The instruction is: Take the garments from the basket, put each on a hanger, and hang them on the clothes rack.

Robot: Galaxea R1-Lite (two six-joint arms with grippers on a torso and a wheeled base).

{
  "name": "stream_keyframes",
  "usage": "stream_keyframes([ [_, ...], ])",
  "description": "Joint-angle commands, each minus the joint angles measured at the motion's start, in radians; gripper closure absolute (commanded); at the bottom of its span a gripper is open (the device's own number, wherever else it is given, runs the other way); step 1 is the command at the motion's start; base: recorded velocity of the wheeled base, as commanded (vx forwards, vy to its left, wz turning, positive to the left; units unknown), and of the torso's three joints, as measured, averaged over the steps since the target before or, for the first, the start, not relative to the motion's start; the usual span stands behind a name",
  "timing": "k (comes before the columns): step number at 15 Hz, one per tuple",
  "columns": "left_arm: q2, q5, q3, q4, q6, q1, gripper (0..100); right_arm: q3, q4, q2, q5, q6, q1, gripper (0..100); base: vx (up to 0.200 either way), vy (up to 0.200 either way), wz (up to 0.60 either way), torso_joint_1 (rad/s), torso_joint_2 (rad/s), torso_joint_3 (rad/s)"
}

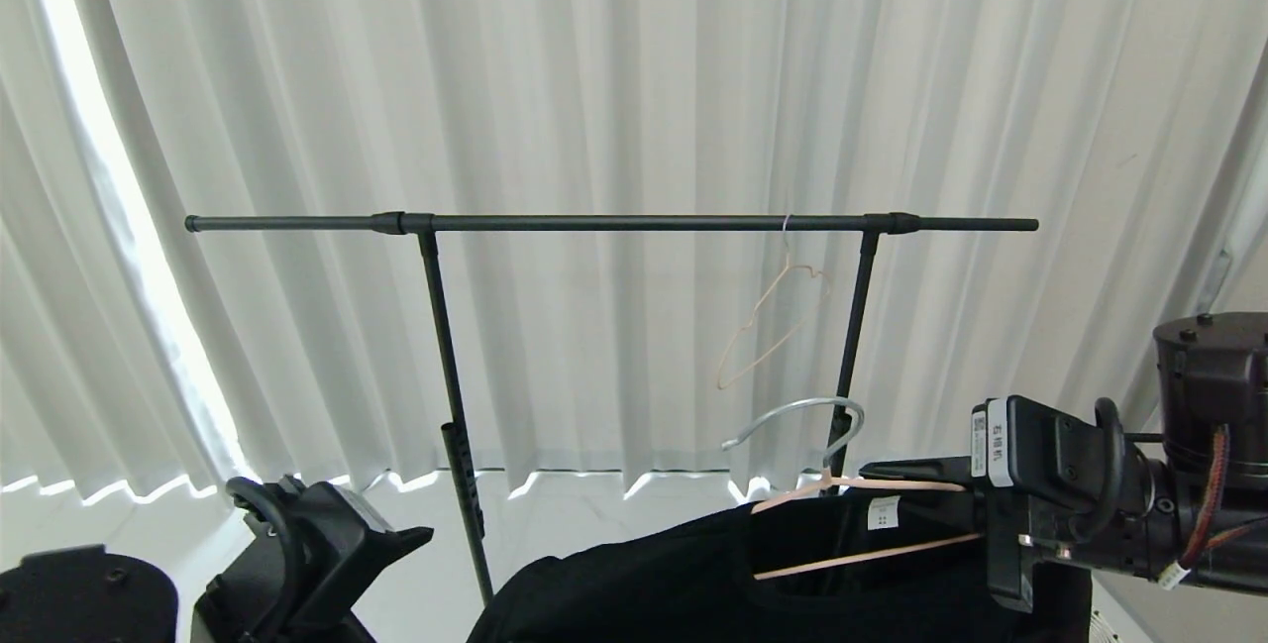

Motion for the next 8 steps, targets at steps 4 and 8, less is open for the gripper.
stream_keyframes([
  [4,-0.049,-0.077,-0.048,-0.001,0.097,-0.004,0,-0.001,0.0,0.0,-0.001,0.001,0.0,100,0.0,0.0,0.0,0.0,0.0,0.0],
  [8,-0.049,-0.074,-0.01,-0.001,0.096,0.007,0,-0.002,0.0,-0.001,-0.001,0.001,0.0,100,0.0,0.0,0.0,0.0,0.0,0.0],
])
